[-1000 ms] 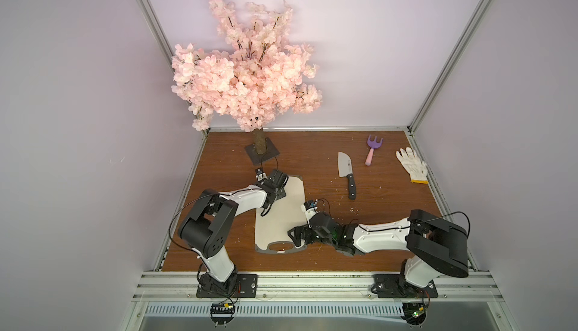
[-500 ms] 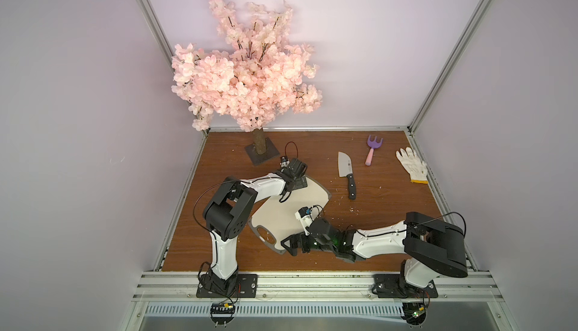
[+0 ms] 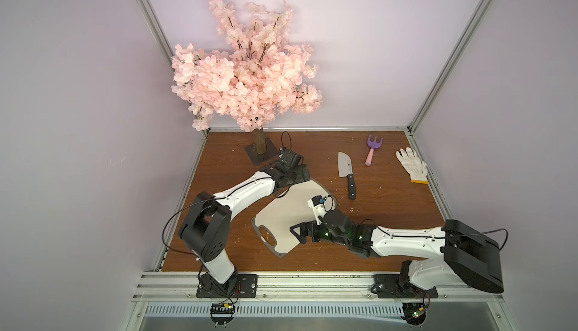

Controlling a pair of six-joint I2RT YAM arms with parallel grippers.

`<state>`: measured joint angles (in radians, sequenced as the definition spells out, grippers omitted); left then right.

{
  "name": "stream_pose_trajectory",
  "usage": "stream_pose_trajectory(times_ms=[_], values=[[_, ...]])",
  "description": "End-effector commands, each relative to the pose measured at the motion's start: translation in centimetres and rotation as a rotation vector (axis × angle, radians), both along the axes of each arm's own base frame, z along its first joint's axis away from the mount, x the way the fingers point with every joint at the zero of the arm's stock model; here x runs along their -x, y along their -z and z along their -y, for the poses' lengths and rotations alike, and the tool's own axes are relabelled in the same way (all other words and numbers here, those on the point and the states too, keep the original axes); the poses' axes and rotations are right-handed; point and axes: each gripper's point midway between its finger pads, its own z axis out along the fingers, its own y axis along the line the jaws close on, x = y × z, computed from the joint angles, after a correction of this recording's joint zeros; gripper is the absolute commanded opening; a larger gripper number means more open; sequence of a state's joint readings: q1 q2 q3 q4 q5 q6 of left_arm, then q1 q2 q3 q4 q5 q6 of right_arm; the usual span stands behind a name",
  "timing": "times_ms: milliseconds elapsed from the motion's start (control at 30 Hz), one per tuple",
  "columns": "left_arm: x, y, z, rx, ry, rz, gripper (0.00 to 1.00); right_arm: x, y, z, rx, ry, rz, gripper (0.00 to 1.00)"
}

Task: Align the knife with the edge of the cutting board
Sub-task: Adjust the work surface at the center of the board.

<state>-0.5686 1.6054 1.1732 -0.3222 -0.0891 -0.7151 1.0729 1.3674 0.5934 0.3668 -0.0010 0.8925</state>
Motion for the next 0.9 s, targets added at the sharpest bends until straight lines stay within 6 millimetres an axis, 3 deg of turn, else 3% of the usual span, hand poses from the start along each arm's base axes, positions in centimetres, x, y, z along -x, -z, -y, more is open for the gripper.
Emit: stream_pose_trajectory(times_ms=[0,233,433,633,867], values=[[2.0,-0.1,-3.0,-0.003,-0.064,-0.032,1.00,-2.4,0.1,3.1,0.098,0.045,0.037,0.99],[6.3,0.0,-7.8,0.062,-0.250,-0.013,0.99,-8.1,-1.9,6.7,0.208,0.106,0.075,0.99],[10.0,1.6,-10.8,0.093,-0.365,-0.071,0.99,-12.1,-3.2,7.9,0.273,0.112,0.080,0.99],[13.9,5.2,-12.2,0.150,-0.435,-0.158,0.99,-15.1,-0.8,8.5,0.326,0.068,0.022,0.99],[16.3,8.4,-12.7,0.142,-0.443,-0.244,0.99,-17.7,1.6,8.6,0.344,0.039,-0.032,0.99]])
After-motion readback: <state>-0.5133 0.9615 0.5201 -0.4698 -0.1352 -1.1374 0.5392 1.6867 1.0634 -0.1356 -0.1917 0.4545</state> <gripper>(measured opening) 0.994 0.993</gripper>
